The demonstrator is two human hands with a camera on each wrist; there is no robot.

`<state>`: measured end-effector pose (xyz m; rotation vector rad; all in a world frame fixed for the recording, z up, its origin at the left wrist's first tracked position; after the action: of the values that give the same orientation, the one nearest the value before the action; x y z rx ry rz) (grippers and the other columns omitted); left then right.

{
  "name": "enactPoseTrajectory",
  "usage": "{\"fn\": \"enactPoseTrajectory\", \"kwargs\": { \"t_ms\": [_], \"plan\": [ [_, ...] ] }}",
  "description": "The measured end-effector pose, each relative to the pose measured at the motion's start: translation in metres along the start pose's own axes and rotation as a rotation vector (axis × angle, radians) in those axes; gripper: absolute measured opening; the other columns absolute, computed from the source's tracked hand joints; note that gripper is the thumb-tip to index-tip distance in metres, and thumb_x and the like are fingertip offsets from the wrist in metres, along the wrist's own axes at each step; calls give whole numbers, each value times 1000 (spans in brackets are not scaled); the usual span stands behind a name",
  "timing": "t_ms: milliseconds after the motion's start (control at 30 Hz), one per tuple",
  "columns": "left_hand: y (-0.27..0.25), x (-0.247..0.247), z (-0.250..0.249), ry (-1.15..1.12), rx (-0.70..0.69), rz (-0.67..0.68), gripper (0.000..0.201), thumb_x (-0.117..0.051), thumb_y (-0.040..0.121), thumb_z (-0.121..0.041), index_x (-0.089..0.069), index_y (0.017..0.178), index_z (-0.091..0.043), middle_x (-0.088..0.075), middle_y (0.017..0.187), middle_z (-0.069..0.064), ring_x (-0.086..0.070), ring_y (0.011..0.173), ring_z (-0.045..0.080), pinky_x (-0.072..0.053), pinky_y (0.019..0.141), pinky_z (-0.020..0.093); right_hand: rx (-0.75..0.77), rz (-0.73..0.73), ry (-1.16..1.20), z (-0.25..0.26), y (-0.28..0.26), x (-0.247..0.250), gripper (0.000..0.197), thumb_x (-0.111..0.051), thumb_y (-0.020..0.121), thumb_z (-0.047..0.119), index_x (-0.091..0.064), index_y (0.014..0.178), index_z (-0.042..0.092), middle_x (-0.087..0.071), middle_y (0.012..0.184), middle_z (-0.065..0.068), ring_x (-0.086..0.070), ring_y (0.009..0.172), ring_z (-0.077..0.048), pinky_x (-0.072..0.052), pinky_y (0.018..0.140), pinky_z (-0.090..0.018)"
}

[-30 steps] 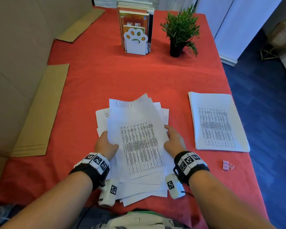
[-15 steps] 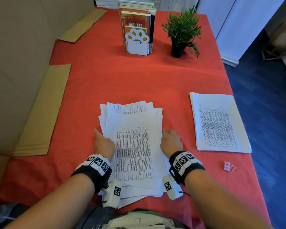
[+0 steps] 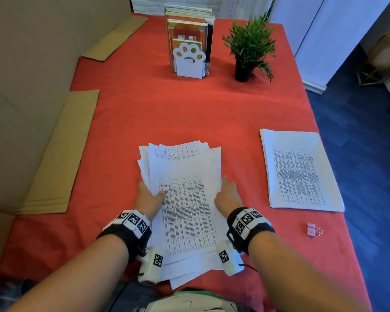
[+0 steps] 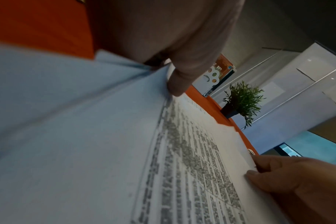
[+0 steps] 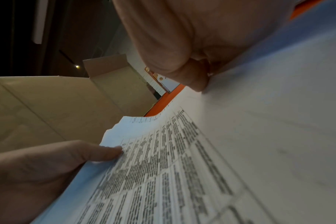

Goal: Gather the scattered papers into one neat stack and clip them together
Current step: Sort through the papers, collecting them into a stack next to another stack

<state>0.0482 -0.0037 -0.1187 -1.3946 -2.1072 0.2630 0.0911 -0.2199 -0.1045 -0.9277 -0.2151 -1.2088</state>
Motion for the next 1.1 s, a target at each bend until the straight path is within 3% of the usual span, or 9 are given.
{"fn": "enactPoseTrajectory", "kwargs": {
  "t_ms": [67,233,367,533,600,767,900,1033,1100],
  "plan": [
    [-1,1,2,-73,10,-2,64,-67,83,-14,-28,133,-9,-55,122,11,-56,109,29,-45,97,39,-4,8,104,-3,-1,0,47,-41,84,-3,-40,130,10,-55,120,-9,-55,111,-27,-43,88,-29],
    [-2,10,2,-207,-18,70,63,-74,75,-7,-37,124,-21,-60,112,4,-59,107,28,-50,91,45,65,-15,253,3,-11,17,35,-45,85,-2,-45,116,15,-56,91,5,-58,87,-19,-43,60,-19],
    [-11,25,-54,-384,-231,18,49,-68,77,4,-48,105,-30,-66,108,5,-65,100,25,-53,87,46,259,-140,445,40,-25,52,33,-44,88,-3,-44,114,17,-58,93,9,-57,83,0,-44,61,-12],
    [-40,40,-124,-543,-511,11,44,-67,73,16,-61,108,-11,-75,91,-11,-70,85,4,-56,77,22,502,-278,673,80,-43,82,44,-47,87,-11,-47,111,25,-63,102,6,-63,93,-5,-50,85,-18],
    [-48,41,-128,-560,-539,32,48,-67,69,21,-61,110,-3,-75,87,-12,-69,83,3,-55,74,20,511,-311,776,77,-47,84,44,-51,85,-14,-54,115,17,-70,92,15,-65,85,6,-51,77,-11],
    [-52,36,-111,-540,-498,127,76,-85,53,2,-53,121,-4,-64,113,15,-63,97,23,-52,90,50,494,-271,957,59,-53,78,51,-64,70,-20,-54,116,-1,-74,75,19,-67,71,5,-53,68,-17],
    [-48,38,-103,-546,-461,90,76,-81,51,0,-50,119,-11,-65,110,12,-61,99,25,-48,95,56,524,-189,973,57,-50,78,56,-58,58,-15,-57,110,6,-74,83,9,-68,81,-11,-55,76,-29],
    [-55,34,-113,-586,-500,55,79,-83,50,-12,-49,121,-3,-64,115,21,-65,93,19,-56,84,35,489,-147,989,58,-49,74,50,-59,52,-13,-63,96,11,-73,73,9,-67,70,-12,-54,70,-28],
    [-58,34,-123,-635,-565,-14,69,-87,59,-19,-47,116,-17,-57,124,18,-65,91,4,-54,85,23,500,-105,987,59,-50,72,50,-60,52,-10,-67,95,16,-74,78,5,-66,75,-16,-54,74,-31]
  ]
}}
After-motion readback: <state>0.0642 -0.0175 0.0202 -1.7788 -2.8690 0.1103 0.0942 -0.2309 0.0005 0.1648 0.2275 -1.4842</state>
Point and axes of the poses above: each hand's wrist, its own y-axis towards the middle knuckle, its own x-axis out of the back of the hand, z = x × y, the point moved 3 cm from there along y, towards the middle knuckle
